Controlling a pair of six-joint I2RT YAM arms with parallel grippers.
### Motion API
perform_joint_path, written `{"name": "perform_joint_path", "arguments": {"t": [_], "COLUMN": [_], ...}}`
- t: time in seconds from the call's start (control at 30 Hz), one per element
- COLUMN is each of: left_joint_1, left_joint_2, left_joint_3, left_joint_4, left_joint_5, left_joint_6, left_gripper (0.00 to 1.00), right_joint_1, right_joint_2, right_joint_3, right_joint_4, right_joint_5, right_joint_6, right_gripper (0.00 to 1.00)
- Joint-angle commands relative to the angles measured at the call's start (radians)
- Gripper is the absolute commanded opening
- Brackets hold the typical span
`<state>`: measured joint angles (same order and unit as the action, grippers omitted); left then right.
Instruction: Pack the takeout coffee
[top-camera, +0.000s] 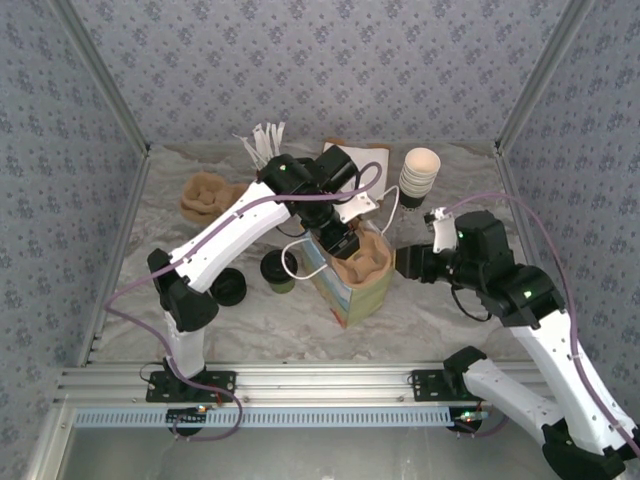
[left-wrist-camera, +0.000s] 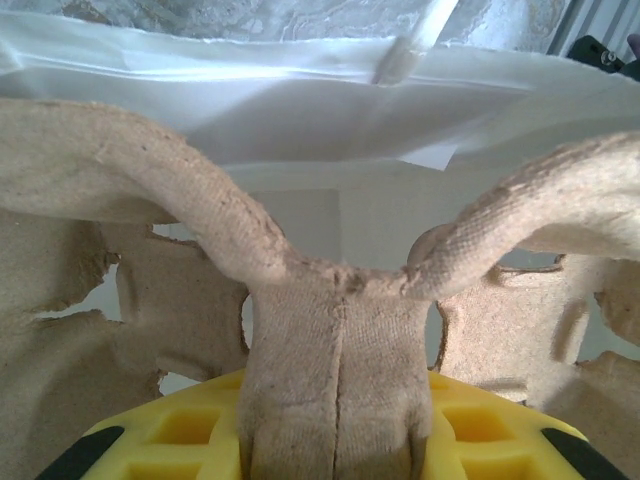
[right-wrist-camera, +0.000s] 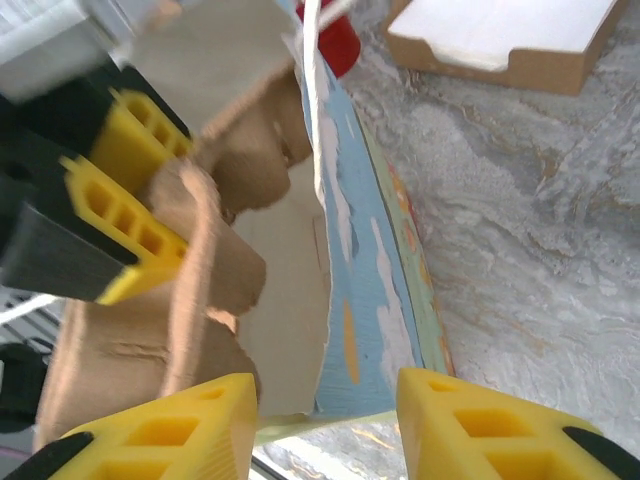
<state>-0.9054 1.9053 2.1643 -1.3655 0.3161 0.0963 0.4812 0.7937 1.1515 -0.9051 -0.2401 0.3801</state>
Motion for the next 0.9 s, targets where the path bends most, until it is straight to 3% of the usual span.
{"name": "perform_joint_path", "arguments": {"t": [0.0, 0.53, 0.87], "left_joint_1": [-0.006, 0.023, 0.024], "left_joint_2": [-0.018, 0.029, 0.062], "left_joint_3": [-0.009, 0.12, 0.117], "left_joint_4": [-0.016, -0.034, -0.055], "left_joint_5": [-0.019, -0.066, -0.087], "left_joint_6": [0.027, -0.008, -0.006], "left_gripper": [0.16, 0.16, 0.16], "right_joint_1": [-0.015, -0.152, -0.156], "right_joint_2": [-0.016, 0.085, 0.072], "right_joint_3": [0.08, -0.056, -0.107], "right_joint_4": [-0.035, 0.118, 0.118], "right_joint_5": [-0.008, -0.152, -0.182], "right_joint_6": [0.042, 0.044, 0.015], "right_gripper": [0.44, 0.45, 0.45]}}
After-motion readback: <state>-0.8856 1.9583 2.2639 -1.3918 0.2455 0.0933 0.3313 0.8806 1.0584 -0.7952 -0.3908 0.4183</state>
